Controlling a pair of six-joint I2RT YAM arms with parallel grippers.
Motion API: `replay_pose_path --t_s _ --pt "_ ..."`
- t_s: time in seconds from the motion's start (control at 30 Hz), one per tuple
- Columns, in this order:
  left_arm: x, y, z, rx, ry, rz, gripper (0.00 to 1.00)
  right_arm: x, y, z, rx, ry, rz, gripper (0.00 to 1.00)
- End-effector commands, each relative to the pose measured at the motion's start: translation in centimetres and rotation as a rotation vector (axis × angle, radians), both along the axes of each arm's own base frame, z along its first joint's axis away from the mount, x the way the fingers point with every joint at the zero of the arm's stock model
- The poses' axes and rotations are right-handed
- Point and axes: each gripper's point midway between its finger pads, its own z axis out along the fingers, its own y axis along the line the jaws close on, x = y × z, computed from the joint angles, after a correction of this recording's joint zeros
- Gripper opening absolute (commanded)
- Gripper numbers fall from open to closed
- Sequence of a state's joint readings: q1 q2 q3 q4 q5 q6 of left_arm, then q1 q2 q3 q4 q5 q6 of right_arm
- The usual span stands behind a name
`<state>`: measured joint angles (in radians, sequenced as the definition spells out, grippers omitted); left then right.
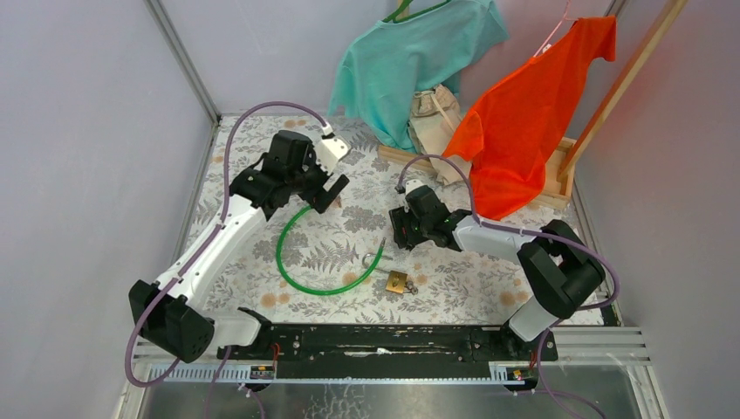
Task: Unlock with the key
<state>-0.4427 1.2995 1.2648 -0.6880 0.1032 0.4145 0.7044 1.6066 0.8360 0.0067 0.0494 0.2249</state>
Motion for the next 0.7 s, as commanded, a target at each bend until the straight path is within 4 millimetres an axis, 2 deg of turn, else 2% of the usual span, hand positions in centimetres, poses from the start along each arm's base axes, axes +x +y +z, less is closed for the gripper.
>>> replay_pose_path --t_s 0.0,0.13,0.3,0.4,0.47,0.53,0.63,0.67 --pt "2.3 0.6 2.9 -0.097 -0.085 0.098 1.00 1.1 1.1 2.9 0.075 -0.013 0.000 0.75" --pt "2.5 1.2 3.6 -0.105 -0.104 0.133 1.00 1.4 0.1 4.3 0.082 -0.035 -0.027 0.98" --pt "3.6 3.2 5.3 -0.149 -0.153 0.237 1.00 2.4 -0.8 8.2 0.096 -0.129 -0.074 0.99" --pt "4.7 5.9 5.4 -0.184 -0.186 0.352 1.00 3.1 -2.2 10.5 0.095 -0.202 -0.132 0.99" --pt "5.2 7.6 4.1 -0.194 -0.179 0.398 1.00 4.0 -4.4 11.6 0.088 -0.260 -0.219 0.99" --pt "5.4 9.2 2.0 -0.214 -0.166 0.446 1.00 5.0 -7.3 12.7 0.094 -0.326 -0.337 0.99" --pt "5.6 10.9 -1.7 -0.269 -0.156 0.503 1.00 5.9 -13.4 14.2 0.048 -0.509 -0.575 0.99" --pt "5.3 11.6 -3.9 -0.286 -0.133 0.533 1.00 5.3 -15.9 13.3 0.014 -0.572 -0.662 0.99"
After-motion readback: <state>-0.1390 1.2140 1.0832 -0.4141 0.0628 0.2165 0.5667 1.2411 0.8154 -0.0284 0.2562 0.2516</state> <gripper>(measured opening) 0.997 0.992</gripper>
